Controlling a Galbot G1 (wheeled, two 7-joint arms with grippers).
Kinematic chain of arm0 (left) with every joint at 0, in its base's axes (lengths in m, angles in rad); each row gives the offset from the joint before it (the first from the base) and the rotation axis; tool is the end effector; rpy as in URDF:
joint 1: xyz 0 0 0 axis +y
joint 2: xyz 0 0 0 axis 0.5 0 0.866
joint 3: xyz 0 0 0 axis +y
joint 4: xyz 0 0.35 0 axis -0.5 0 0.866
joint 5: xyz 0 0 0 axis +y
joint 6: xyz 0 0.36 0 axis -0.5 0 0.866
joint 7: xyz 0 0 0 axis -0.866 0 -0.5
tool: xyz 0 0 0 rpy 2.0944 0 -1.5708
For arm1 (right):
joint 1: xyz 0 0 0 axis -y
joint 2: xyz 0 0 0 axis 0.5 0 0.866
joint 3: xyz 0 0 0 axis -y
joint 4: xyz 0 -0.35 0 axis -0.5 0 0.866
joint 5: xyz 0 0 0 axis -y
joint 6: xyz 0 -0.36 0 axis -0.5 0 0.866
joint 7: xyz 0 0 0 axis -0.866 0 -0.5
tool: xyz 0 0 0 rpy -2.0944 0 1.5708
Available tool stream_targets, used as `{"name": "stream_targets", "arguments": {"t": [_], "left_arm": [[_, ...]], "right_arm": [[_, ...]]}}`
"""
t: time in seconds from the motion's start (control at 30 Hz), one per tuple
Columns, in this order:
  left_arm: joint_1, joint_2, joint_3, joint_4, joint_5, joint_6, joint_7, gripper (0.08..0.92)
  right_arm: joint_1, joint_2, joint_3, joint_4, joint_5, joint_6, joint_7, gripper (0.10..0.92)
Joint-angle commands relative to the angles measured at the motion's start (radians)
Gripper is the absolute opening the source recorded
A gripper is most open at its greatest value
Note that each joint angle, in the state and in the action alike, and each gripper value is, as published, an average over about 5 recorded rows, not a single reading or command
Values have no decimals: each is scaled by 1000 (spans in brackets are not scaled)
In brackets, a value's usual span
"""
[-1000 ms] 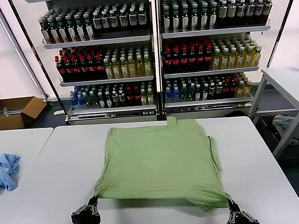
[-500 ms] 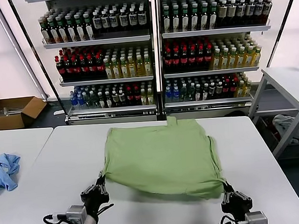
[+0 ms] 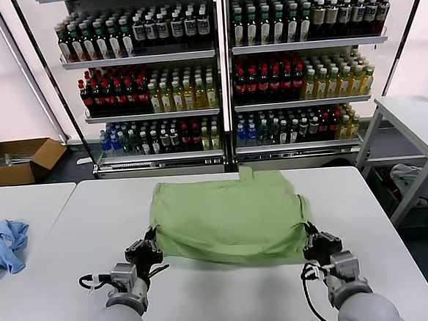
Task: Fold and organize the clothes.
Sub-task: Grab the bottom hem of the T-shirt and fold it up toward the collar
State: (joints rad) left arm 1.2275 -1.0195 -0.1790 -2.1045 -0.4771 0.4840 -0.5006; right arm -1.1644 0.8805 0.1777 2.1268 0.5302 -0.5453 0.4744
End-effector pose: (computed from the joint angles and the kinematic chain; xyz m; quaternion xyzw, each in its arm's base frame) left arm 0.2517 -0.0018 -0.2461 -0.0273 -0.9840 -0.0732 0.1601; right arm 0.2635 -0.0219 -0.2217 0.0497 -0.9767 0.1315 0.1621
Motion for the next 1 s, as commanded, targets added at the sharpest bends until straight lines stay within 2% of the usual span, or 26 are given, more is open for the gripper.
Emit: {"name": "stream_targets", "arguments": {"t": [0.03,0.23,1.0], "left_arm": [[-119,-11,32,128,4,12,16,81],[-144,-19,38,167,8,11,21,81],[-143,-20,33,205,27,59,23,104]], "right_arm": [[248,4,-107,-165,-8,-9,-65,106],[303,18,-152,-235,-24,-6,-104,106],[271,27,-142,-287,-58,-11,-125,119]]}}
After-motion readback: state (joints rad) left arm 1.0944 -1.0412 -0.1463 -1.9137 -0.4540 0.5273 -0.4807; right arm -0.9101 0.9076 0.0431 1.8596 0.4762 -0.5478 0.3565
